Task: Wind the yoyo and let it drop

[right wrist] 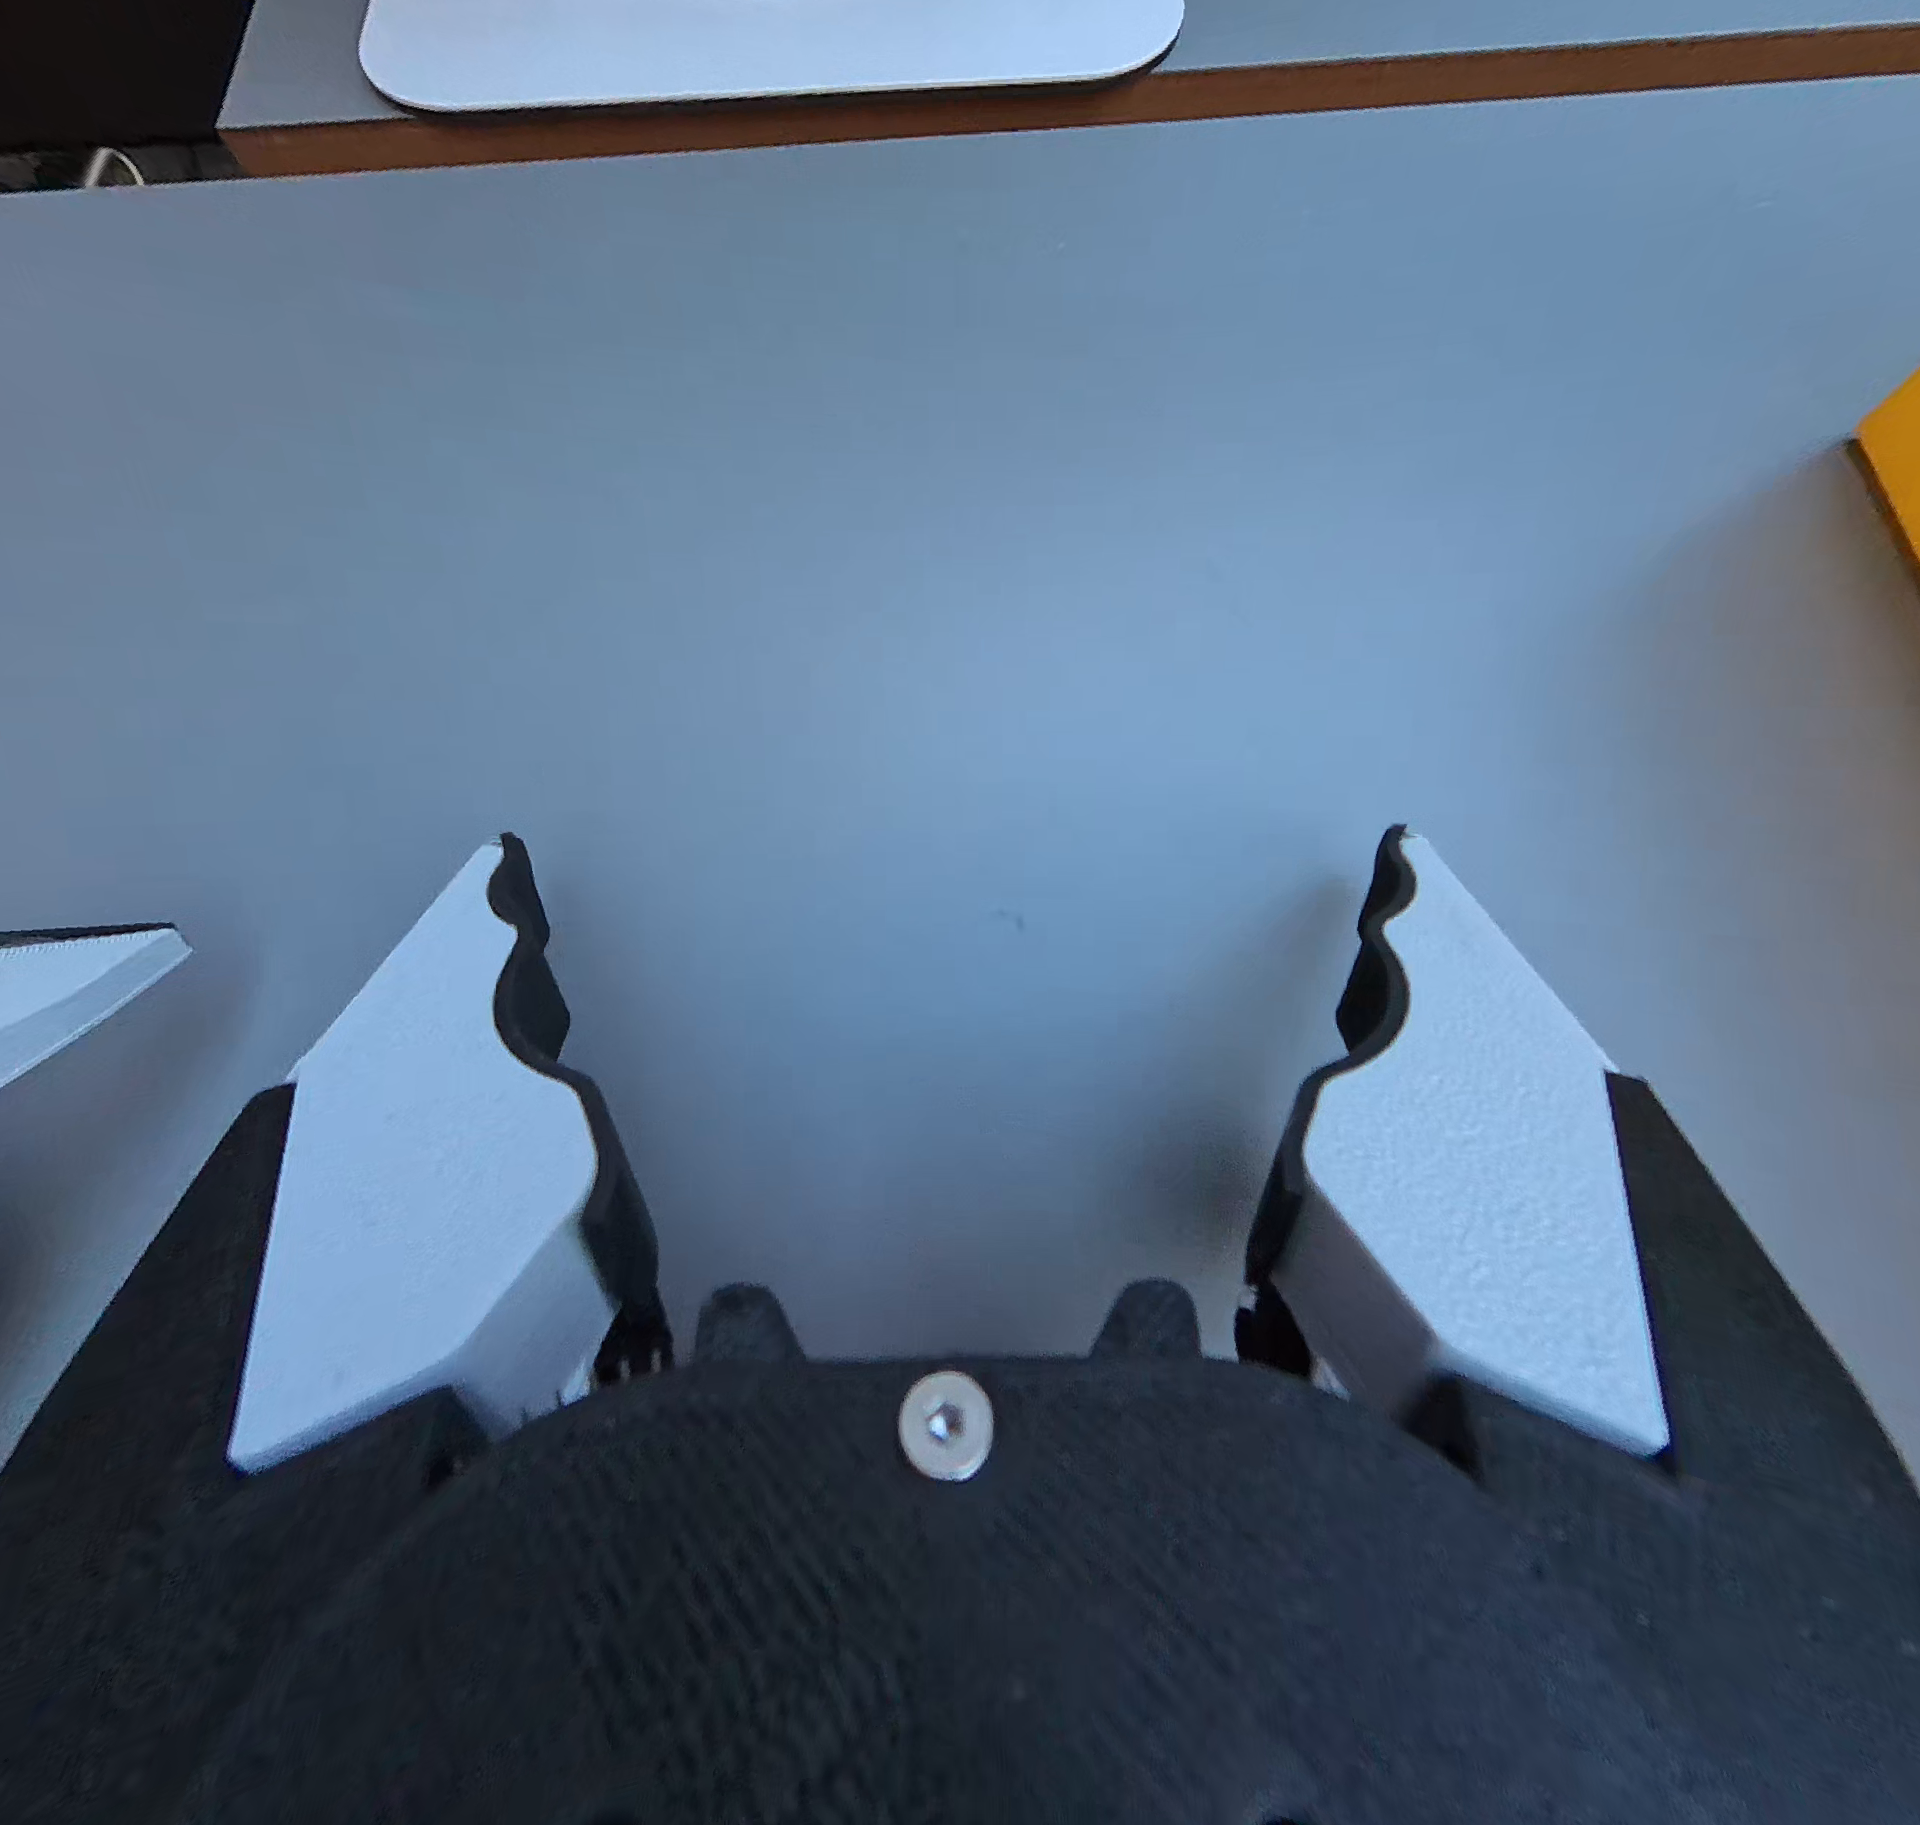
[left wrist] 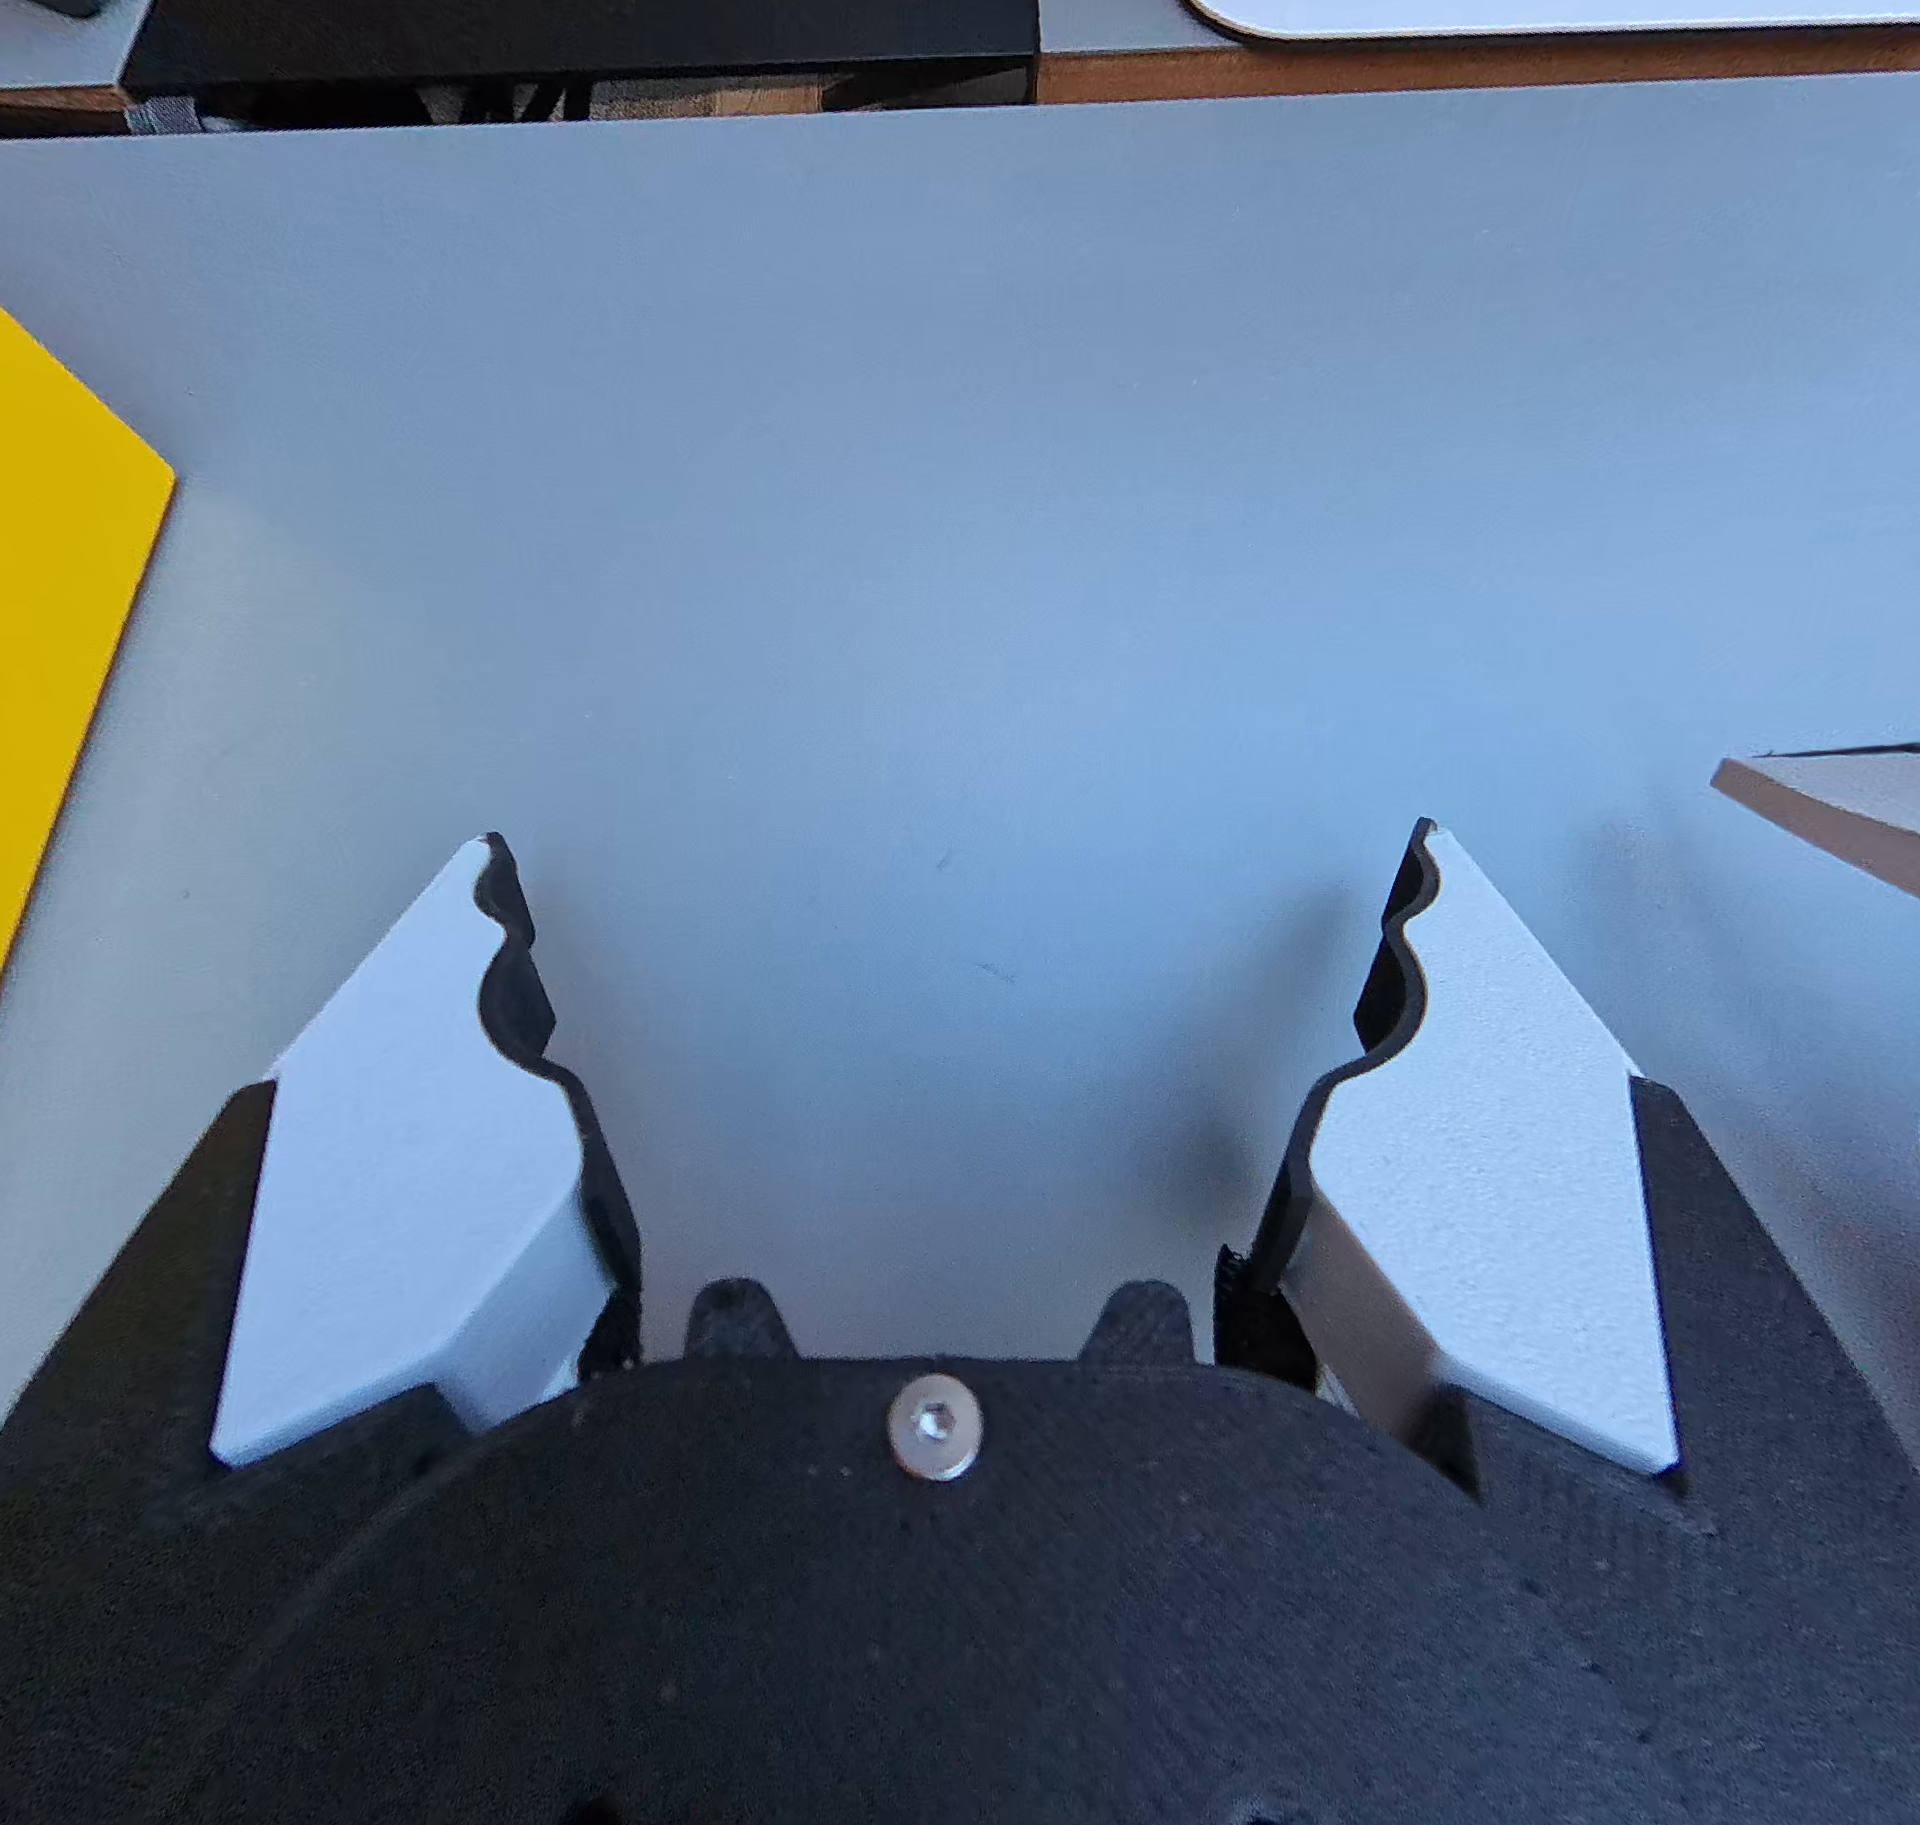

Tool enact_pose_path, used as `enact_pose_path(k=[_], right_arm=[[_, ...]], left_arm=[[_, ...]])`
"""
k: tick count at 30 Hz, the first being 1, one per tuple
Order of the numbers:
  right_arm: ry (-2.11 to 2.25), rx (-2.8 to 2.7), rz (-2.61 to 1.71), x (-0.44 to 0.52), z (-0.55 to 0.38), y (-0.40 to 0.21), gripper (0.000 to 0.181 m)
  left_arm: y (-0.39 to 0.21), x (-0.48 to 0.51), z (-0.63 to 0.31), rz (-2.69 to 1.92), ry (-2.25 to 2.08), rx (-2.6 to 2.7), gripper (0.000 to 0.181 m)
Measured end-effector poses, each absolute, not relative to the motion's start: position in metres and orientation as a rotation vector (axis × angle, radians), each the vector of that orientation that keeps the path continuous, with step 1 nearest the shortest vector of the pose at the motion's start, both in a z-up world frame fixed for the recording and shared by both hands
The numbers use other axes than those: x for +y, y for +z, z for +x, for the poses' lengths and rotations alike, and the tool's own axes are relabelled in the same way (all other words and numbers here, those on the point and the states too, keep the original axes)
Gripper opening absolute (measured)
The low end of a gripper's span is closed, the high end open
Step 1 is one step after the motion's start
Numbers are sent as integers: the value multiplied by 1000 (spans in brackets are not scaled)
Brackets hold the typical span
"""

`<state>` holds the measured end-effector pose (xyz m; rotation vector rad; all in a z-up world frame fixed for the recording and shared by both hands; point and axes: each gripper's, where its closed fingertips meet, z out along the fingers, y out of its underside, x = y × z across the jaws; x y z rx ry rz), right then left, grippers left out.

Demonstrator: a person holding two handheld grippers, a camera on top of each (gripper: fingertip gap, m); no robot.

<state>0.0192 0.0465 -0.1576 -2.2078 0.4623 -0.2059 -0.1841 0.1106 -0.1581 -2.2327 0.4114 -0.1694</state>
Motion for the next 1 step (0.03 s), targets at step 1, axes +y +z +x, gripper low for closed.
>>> enact_pose_path(k=[1], right_arm=[[-209, 461, -2210, 46, 19, -158, 151]], left_arm=[[-159, 111, -184, -2236, -169, 412, 157]])
